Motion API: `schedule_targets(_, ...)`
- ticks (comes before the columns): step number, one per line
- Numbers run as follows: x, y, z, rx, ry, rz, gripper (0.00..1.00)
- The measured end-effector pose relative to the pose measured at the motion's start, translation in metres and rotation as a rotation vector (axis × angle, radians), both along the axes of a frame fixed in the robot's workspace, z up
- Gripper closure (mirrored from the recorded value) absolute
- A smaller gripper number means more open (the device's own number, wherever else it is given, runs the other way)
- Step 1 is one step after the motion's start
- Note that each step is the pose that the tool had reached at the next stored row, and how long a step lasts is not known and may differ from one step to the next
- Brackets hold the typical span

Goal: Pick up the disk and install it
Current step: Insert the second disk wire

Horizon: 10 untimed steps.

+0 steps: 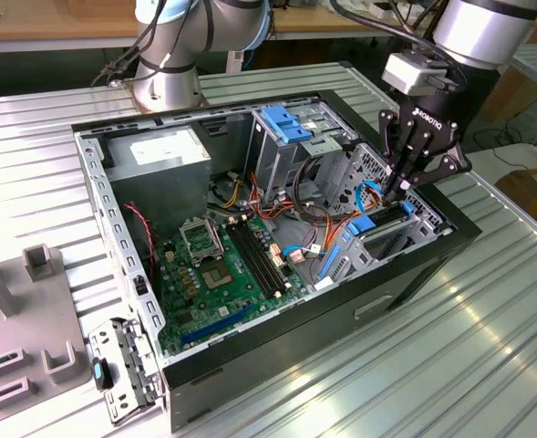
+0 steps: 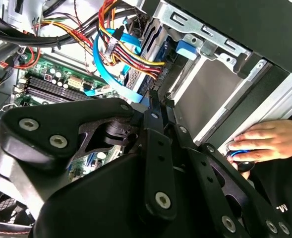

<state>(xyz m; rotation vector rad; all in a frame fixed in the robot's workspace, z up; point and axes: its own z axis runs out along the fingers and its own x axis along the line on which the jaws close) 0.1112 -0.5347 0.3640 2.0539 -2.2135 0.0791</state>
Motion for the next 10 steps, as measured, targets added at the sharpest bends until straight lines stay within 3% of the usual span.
schedule_targets(2, -0.0011, -0.0008, -0.0005, 0.0031, -0.0043, 0.001, 0.84)
schedule_targets(10, -0.0011, -0.0012, -0.0006, 0.0031, -0.0044, 0.001, 0.84)
